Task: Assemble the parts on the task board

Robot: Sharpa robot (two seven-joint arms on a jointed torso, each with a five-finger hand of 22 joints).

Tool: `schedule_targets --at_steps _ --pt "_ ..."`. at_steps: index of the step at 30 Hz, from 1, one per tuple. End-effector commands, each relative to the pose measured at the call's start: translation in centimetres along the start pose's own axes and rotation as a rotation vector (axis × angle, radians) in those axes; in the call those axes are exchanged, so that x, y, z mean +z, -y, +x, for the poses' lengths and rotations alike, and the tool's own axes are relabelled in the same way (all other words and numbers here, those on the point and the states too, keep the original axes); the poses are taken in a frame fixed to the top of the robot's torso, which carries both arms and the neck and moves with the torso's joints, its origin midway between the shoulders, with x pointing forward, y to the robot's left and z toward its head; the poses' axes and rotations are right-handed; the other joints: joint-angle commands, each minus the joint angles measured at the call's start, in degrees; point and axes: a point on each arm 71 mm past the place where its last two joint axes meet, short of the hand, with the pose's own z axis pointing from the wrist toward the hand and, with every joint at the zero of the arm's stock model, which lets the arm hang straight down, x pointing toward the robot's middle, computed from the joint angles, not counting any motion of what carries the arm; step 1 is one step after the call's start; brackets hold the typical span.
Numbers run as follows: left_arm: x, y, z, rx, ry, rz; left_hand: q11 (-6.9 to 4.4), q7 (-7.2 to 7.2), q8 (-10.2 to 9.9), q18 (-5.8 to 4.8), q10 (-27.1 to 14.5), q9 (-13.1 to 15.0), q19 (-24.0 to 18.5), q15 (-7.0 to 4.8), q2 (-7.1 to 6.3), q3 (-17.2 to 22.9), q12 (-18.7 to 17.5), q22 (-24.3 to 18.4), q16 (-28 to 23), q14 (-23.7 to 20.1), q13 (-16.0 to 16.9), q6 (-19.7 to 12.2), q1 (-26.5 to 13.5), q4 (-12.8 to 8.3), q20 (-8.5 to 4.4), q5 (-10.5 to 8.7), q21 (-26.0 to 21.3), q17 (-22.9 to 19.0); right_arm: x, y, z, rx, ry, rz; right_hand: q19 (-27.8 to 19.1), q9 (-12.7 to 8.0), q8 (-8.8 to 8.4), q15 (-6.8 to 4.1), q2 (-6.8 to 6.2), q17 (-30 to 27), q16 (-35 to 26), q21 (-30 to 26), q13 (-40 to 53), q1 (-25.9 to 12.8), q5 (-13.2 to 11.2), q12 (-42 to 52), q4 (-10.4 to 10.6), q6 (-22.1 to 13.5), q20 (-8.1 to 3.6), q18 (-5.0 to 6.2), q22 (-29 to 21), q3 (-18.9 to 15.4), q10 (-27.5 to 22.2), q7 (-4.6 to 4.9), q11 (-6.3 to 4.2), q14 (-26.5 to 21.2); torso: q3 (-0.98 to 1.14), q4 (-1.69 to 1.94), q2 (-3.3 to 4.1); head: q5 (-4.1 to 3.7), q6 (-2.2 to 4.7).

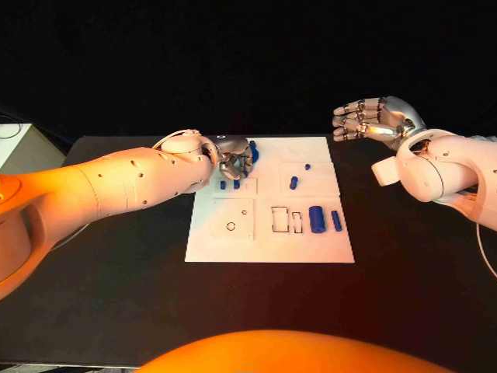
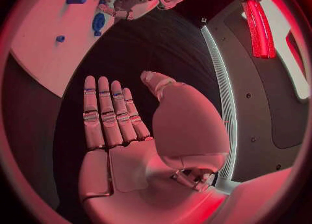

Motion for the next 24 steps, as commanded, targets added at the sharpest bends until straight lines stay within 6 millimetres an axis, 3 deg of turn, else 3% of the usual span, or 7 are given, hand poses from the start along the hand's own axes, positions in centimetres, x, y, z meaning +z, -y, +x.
schedule_targets --at_steps 1,12,24 --pt "0.0 0.1 -0.1 -0.002 0.031 0.015 -0.26 -0.15 0.27 -0.49 1.05 0.60 1.13 -0.22 1.04 0.24 -0.46 1.42 0.41 1.04 0.33 1.02 0.17 -0.58 -0.17 -0.05 1.00 1.15 0.0 -0.1 0.0 0.001 -0.005 -0.012 0.15 -0.06 -0.35 -0.13 0.47 -0.06 -0.19 0.16 -0.10 -0.04 0.35 0.22 0.05 0.36 0.11 0.41 -0.05 -0.20 0.06 3.40 0.12 0.46 0.03 0.00 0.00 -0.03 -0.01" --pt "-0.6 -0.2 -0.7 -0.045 0.096 0.027 -0.30 -0.13 -0.28 -0.69 1.80 0.79 2.07 -0.32 0.80 0.62 -1.57 2.52 0.72 2.07 0.53 1.47 -0.39 -1.03 -0.39 -0.08 1.86 2.11 0.0 -0.1 0.0 0.001 -0.006 -0.012 0.18 -0.07 -0.35 -0.14 0.46 -0.17 -0.22 0.17 -0.11 0.00 0.36 0.25 0.05 0.39 0.10 0.41 -0.14 -0.22 0.06 3.40 0.12 0.51 0.01 -0.06 -0.01 -0.04 0.23" --pt "-1.7 -0.9 -2.4 -0.172 0.099 0.020 -0.15 0.03 -0.80 -0.72 1.90 0.87 2.01 -0.17 0.42 0.33 -2.48 2.47 0.69 2.16 0.63 1.43 -1.26 -0.99 -0.32 -0.07 1.84 2.05 0.0 0.0 -0.1 0.000 -0.004 -0.009 0.18 -0.07 -0.35 -0.14 0.46 -0.17 -0.22 0.17 -0.11 0.00 0.36 0.25 0.05 0.39 0.10 0.41 -0.14 -0.22 0.06 3.40 0.12 0.51 0.03 0.13 -0.11 -0.05 0.48"
